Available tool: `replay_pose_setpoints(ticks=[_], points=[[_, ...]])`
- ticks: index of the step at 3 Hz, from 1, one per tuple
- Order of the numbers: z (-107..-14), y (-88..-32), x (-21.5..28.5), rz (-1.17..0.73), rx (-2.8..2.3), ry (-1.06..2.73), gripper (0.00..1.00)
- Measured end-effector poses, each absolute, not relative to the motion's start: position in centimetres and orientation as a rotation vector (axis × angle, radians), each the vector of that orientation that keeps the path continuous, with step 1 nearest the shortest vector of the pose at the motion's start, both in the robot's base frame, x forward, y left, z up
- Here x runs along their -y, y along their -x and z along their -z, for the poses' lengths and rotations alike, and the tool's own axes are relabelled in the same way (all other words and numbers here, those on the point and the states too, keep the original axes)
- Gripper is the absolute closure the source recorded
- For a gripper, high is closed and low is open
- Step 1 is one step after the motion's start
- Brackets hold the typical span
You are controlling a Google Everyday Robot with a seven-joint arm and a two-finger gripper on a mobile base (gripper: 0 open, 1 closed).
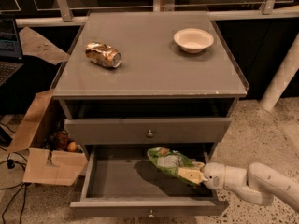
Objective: Place green rice chip bag into middle drawer
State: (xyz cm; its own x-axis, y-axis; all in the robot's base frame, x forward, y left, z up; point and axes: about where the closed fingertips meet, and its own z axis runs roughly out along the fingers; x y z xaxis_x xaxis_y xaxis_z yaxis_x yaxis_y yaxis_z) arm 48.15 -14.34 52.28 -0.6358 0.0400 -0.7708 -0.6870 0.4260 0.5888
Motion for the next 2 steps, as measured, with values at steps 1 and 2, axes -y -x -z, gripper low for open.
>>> replay_pose_setpoints(ticks=[1,2], points=[[-52.25,-48.17,14.32,-1.261,-1.949,0.546,1.0],[-52.21,-47.9,14.2,-1.252,-1.943,0.54,1.0]])
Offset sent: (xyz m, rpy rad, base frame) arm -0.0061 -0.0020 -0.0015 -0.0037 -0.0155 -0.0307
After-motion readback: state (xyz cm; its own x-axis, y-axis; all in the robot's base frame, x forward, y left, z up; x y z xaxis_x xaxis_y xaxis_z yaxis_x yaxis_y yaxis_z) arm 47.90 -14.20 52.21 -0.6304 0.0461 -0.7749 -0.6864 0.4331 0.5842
